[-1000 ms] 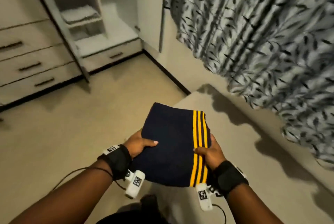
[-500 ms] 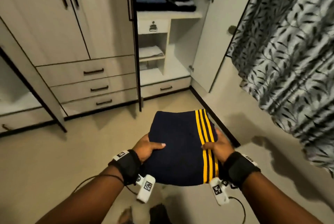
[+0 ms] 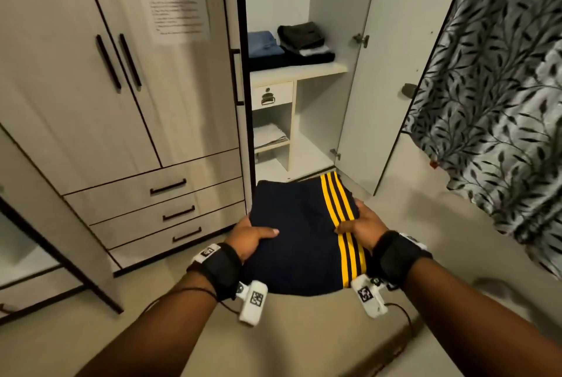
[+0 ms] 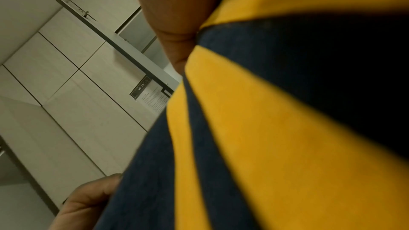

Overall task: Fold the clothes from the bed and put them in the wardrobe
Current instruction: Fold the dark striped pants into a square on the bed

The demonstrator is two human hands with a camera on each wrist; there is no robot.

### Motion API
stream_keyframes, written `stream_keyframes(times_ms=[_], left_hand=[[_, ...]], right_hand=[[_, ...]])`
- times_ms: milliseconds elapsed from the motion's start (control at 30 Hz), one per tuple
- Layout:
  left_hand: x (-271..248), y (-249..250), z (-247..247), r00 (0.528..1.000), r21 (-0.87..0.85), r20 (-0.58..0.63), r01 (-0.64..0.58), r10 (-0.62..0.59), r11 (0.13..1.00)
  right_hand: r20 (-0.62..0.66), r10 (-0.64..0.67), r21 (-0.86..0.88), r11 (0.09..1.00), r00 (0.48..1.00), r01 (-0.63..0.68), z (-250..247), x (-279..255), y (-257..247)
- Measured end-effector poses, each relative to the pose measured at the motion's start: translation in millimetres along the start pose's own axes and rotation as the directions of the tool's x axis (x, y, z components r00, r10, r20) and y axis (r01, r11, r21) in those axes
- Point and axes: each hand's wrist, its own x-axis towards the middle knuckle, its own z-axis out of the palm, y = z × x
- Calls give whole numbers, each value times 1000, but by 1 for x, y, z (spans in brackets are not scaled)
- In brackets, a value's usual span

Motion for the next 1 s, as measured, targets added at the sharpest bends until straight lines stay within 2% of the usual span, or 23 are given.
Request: stream_keyframes(times_ms=[167, 367, 533, 733, 1000], left_hand=[[93, 26, 18, 1000, 51, -1, -26, 26, 998], [223, 47, 49, 996, 112, 10, -90, 90, 990], [336, 62, 81, 997, 59, -8, -73, 73, 996], [444, 87, 129, 997, -2, -16, -69, 69, 998], [610, 136, 142, 996, -30, -52, -69, 67, 997]], right_hand=[[-25, -49, -71, 996, 998, 47, -31, 87, -29], [27, -97, -60, 993, 995, 98, -83, 223, -41], [74, -79, -59, 995, 994, 83, -137, 348, -51], [169, -40, -158, 985, 985, 67, -198, 477, -81], [154, -65, -207, 973, 986, 97, -231, 646, -133]])
